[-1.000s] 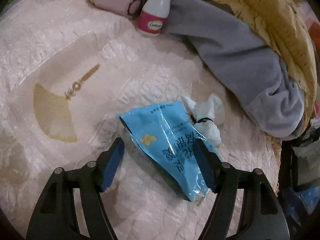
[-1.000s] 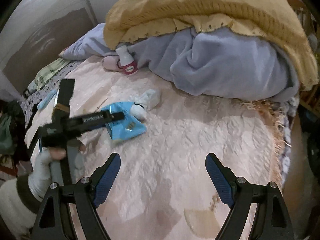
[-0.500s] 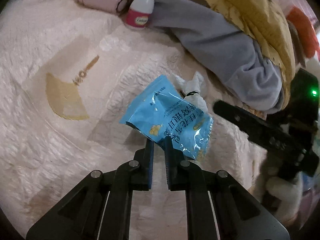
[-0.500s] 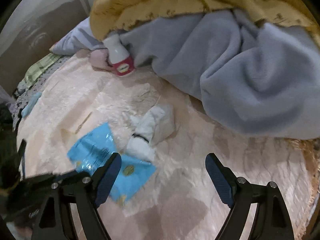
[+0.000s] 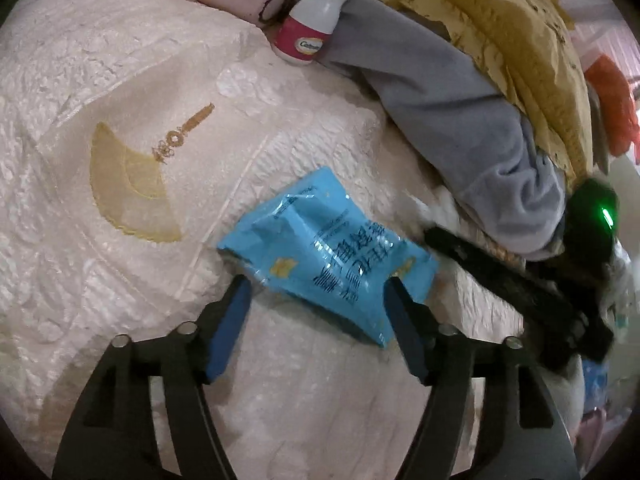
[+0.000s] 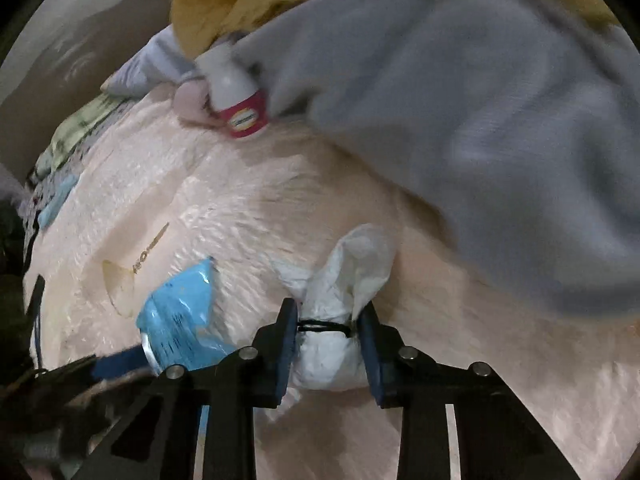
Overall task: Collect trash
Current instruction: 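Grasp the blue snack bag with the left tool while the right tool grasps the white crumpled bag, then carry the blue snack bag and white bag over the bucket and open both tools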
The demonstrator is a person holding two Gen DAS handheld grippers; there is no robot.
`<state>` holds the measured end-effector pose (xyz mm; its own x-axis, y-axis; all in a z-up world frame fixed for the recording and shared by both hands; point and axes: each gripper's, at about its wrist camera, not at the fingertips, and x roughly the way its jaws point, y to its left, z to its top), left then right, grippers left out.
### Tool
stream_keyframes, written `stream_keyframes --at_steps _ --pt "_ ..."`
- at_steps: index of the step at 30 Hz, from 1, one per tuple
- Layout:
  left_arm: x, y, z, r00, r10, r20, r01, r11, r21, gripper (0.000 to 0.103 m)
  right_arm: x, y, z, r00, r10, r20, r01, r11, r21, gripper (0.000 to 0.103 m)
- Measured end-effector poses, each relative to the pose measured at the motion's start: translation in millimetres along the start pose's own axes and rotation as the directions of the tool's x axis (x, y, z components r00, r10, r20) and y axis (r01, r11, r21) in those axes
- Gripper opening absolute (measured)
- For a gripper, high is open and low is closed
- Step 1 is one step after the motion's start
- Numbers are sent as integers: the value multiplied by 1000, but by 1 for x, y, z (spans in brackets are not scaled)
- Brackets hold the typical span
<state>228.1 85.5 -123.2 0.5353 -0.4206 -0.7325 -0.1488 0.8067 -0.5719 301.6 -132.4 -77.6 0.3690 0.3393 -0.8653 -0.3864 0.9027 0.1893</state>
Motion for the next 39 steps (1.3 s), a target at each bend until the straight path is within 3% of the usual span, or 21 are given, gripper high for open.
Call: stream_keyframes --at_steps 3,9,10,12,14,16,24,33,39 --pt "8 -9 3 999 26 43 -26 1000 -9 82 -15 -8 -17 999 17 -29 -18 1000 -3 29" --pt "21 -15 11 995 38 91 -35 999 -35 79 -57 -8 -43 1000 24 -7 -25 998 -50 29" --pt "25 -19 12 995 37 94 -36 999 -13 55 -66 -8 -46 999 31 7 -30 998 -46 29" --pt "32 -29 11 997 -41 68 37 998 52 27 -83 -5 -54 998 54 29 -53 998 -42 29" --pt "33 -40 5 997 -50 52 45 995 93 24 -97 -3 -61 997 57 47 -55 997 -45 29" --pt "26 -46 -2 998 -60 32 56 991 119 13 -114 -1 -69 996 57 67 -55 998 -45 29" --pt "-36 -82 -57 997 -69 -36 76 969 235 12 -176 10 -103 990 41 136 -31 997 -70 29" --pt "-81 -145 -124 990 -118 -80 139 914 382 12 -230 6 -165 985 -30 170 43 996 -74 29" --pt "-91 -193 -163 988 -110 -105 148 863 483 12 -256 -20 -216 983 -56 174 55 998 9 29"
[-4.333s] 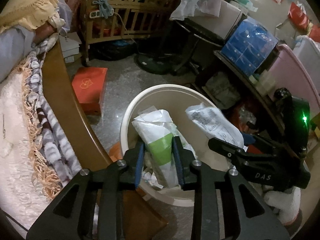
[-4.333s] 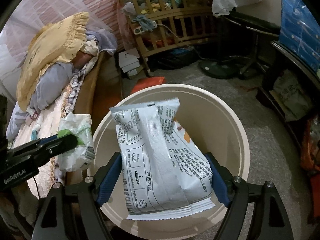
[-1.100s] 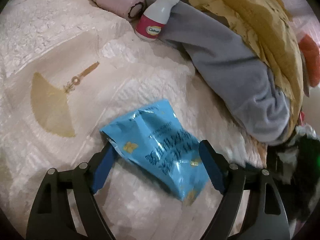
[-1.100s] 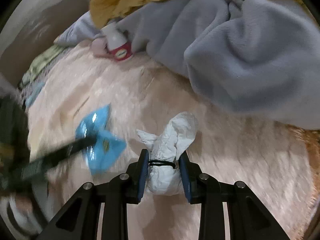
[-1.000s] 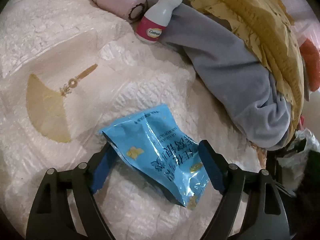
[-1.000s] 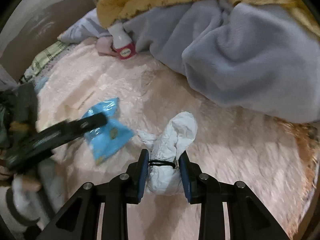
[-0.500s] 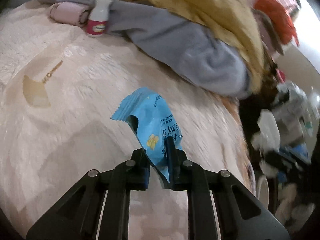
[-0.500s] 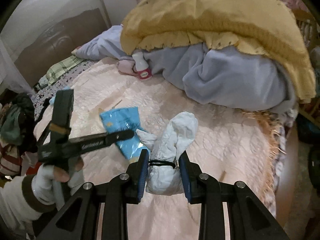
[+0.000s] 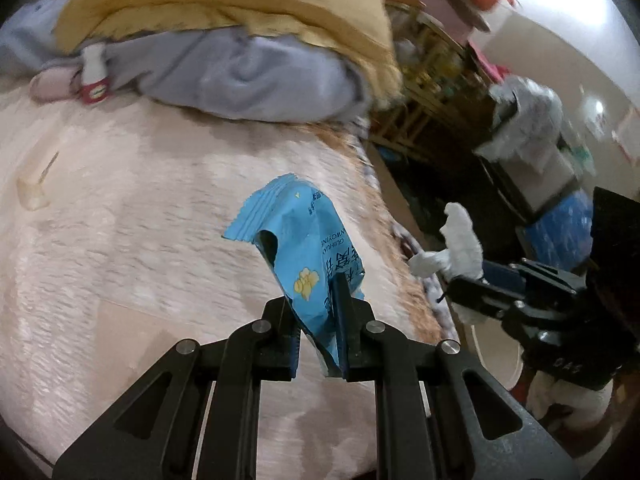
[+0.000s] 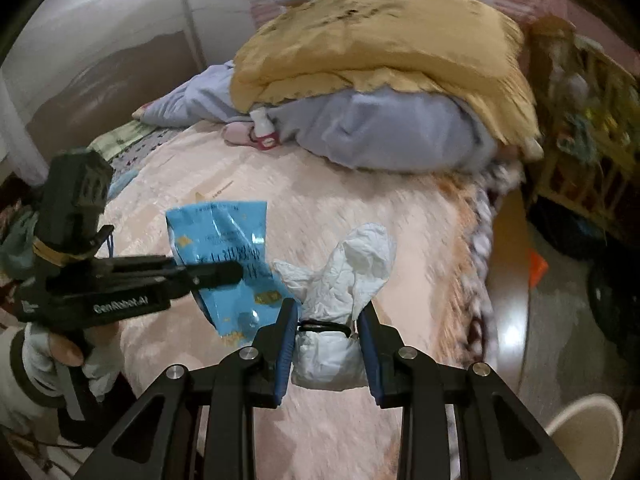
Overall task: Collect trash
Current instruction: 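Carry the blue snack bag and white bag over the bucket and open both tools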
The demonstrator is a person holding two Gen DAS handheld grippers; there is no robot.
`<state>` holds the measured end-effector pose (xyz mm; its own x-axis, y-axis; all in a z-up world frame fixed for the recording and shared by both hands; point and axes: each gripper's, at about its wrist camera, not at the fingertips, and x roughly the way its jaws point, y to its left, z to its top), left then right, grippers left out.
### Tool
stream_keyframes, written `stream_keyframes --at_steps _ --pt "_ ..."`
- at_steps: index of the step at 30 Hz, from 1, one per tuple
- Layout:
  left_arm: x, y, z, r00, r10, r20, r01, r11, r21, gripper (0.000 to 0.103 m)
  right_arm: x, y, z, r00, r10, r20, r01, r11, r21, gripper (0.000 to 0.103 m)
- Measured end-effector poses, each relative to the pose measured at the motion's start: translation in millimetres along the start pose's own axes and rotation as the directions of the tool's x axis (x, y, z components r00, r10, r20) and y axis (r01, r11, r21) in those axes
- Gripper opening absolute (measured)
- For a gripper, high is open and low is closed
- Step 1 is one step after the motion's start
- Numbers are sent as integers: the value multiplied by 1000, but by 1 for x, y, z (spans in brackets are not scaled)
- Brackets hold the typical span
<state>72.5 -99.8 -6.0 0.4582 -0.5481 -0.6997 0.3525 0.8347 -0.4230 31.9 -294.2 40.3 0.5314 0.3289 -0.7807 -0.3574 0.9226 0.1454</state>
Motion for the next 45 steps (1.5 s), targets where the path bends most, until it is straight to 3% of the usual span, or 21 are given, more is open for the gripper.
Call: stream_keyframes --at_steps 9,21,27,30,45 --pt "14 -75 -14 1000 -6 -21 9 988 152 12 -44 -47 -59 999 -36 36 30 988 153 29" --pt "43 -149 -27 997 -41 -59 55 964 258 12 -90 -93 -104 990 -119 76 94 958 270 29" --pt "56 -179 -33 992 -88 -93 111 954 278 12 -104 -115 -125 982 -175 66 145 936 320 29" --pt "63 -191 -36 988 -109 -114 137 951 278 12 -109 -126 -137 971 -237 39 212 923 322 29" --pt "95 -250 -50 970 -153 -191 209 924 320 12 -135 -174 -182 961 -277 17 242 867 435 29"
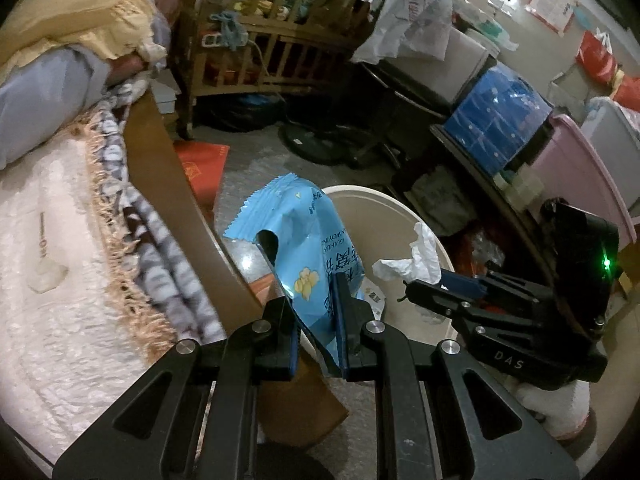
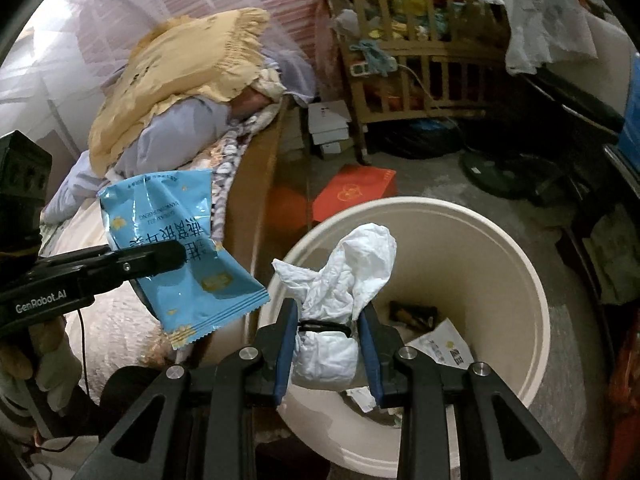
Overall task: Collect trash
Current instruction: 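Carry the blue snack bag and white bag over the bucket and open both tools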
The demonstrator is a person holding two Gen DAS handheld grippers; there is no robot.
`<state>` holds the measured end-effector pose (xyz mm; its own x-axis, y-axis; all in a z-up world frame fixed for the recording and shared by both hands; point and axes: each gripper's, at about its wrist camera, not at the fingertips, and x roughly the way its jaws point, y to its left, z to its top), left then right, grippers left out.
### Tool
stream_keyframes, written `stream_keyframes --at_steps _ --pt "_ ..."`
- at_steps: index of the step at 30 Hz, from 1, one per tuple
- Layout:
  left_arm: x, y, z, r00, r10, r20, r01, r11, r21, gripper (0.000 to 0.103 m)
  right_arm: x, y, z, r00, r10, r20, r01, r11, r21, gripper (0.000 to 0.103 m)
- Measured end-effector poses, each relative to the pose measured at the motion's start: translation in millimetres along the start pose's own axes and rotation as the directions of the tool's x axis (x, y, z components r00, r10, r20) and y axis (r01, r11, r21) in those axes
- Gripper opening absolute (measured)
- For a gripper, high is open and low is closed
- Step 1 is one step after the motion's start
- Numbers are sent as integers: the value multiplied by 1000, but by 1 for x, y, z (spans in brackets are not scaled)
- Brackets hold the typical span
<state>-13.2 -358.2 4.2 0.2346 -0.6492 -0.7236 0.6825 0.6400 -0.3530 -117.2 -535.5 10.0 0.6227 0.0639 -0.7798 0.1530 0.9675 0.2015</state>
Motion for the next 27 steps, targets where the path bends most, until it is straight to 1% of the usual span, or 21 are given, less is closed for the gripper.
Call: stream_keyframes --at_steps 5,11,15,19,27 --pt "14 -12 2 1000 13 -18 -13 999 30 12 -3 -12 -4 1000 -11 -1 11 1000 20 29" --pt "29 -19 2 998 40 -40 -38 998 50 12 -7 -24 -8 1000 -18 7 17 998 56 29" --pt "36 -24 1 998 50 -47 -47 996 71 12 -5 -30 -11 1000 -20 -3 20 997 79 29" --pt "42 -27 0 997 53 -50 -49 995 87 12 -5 -32 -13 1000 -20 -5 20 996 88 29" --pt "50 -27 -2 996 51 -66 -45 995 88 12 -1 -34 -13 1000 -22 -10 22 995 94 29"
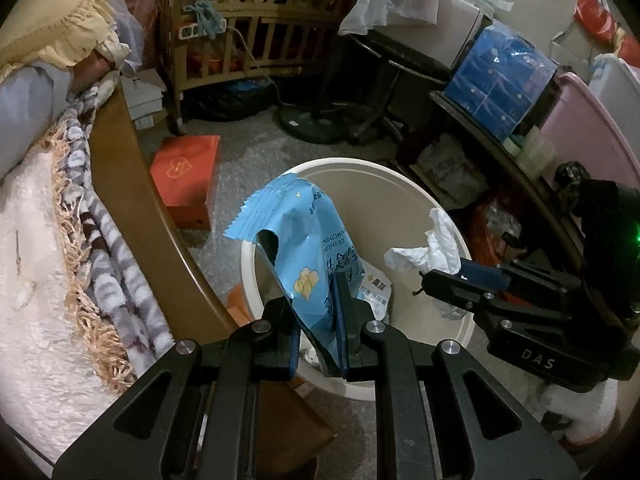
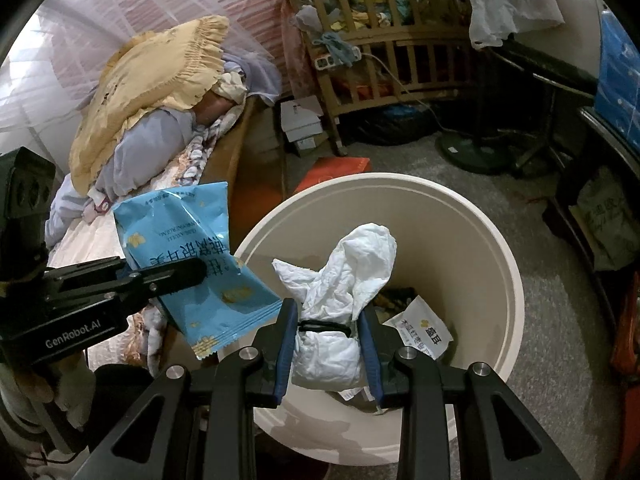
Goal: Collect trash
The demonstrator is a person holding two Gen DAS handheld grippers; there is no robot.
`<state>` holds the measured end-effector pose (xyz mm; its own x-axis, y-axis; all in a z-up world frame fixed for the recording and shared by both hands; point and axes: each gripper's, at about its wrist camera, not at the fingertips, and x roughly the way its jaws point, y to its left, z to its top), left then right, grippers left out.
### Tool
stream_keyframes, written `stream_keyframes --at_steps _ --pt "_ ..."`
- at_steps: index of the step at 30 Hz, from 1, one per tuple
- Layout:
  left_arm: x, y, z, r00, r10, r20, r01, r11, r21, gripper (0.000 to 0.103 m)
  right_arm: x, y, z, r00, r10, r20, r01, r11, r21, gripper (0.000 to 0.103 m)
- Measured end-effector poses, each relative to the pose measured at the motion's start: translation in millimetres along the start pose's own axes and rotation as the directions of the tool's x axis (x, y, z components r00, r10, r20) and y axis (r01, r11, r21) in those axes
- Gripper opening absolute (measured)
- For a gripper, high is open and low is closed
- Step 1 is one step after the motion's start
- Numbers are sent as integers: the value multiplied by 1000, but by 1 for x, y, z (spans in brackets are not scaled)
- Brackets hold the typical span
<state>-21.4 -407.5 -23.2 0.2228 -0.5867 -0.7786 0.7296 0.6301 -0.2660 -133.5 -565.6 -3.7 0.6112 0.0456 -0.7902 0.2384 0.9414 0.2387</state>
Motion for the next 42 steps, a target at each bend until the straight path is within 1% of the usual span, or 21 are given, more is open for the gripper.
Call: stream_keyframes --at_steps 7,21,27,28,29,32,33,34,35,36,37,39,41,42 --pt "4 0 1 1000 -6 -10 6 1000 -9 12 3 -1 -2 1000 -2 -6 2 1000 10 29" --pt "16 -3 -2 1000 -7 -29 7 1000 4 12 8 -8 -6 1000 -14 -14 15 999 45 29" --pt "16 -9 -2 1000 22 -19 -22 999 24 13 8 -11 -5 1000 1 -5 0 998 70 29" --pt "16 -8 -2 1000 23 -17 -23 999 22 14 8 -12 -5 1000 3 -2 -3 997 78 31" --pt "15 -7 -2 1000 20 -15 -20 1000 15 15 7 -13 -5 1000 5 3 -5 996 86 35" --pt "14 -2 -1 1000 15 -19 -15 1000 -1 18 3 -15 -5 1000 6 25 -9 995 102 40" --pt "12 1 -1 1000 11 -20 -11 1000 -7 23 2 -15 -6 1000 -1 31 -2 995 103 41" --pt "9 4 -1 1000 10 -19 -11 1000 -12 31 1 -14 -5 999 -9 34 6 995 102 41" --pt "7 7 -1 1000 14 -15 -14 1000 -18 35 -1 -13 -6 999 -21 40 17 995 102 42" --pt "2 9 -1 1000 21 -3 -21 1000 -24 43 -4 -11 -6 998 -33 49 28 995 98 43" --pt "-2 10 -1 1000 26 10 -26 999 -26 46 -7 -8 -7 997 -47 62 42 995 90 44" --pt "-13 13 -2 998 42 36 -41 999 -22 46 -14 -1 -7 993 -79 92 72 995 73 48" --pt "-22 15 -3 997 56 57 -55 998 -23 46 -24 5 -8 985 -105 135 97 993 64 59" --pt "-28 17 -4 996 60 72 -58 998 -22 46 -29 9 -8 981 -115 158 106 992 63 60"
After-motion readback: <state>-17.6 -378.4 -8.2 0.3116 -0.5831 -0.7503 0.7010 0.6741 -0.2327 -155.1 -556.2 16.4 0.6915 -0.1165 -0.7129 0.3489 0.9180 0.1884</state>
